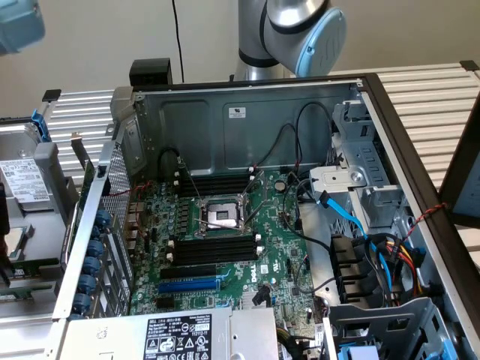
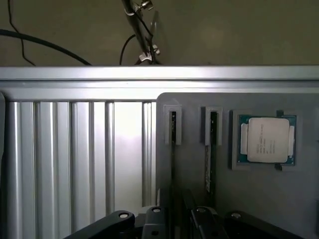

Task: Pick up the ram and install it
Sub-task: 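Pick up the ram and move it above insertion slot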

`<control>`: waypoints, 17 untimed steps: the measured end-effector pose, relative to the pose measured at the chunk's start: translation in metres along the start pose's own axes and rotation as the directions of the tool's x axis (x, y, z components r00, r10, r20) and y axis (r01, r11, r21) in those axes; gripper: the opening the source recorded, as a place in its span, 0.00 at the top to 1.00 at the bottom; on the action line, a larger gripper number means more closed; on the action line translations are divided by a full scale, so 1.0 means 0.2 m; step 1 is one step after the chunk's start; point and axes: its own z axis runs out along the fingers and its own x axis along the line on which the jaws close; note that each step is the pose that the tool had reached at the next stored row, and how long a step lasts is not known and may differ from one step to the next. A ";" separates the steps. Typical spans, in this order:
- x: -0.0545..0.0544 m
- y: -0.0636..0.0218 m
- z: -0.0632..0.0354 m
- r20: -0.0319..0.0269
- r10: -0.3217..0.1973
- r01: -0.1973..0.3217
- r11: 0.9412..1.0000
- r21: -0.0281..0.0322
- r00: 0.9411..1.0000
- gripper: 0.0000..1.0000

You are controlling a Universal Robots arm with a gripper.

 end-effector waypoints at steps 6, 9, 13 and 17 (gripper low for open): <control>0.00 0.000 0.015 -0.002 0.000 0.000 1.000 0.000 1.000 0.75; 0.00 0.001 0.026 -0.002 0.000 0.000 1.000 0.000 1.000 0.75; 0.00 0.001 0.029 -0.002 0.000 0.000 1.000 0.000 1.000 0.75; 0.00 0.023 0.037 -0.002 0.000 0.000 1.000 0.000 1.000 0.75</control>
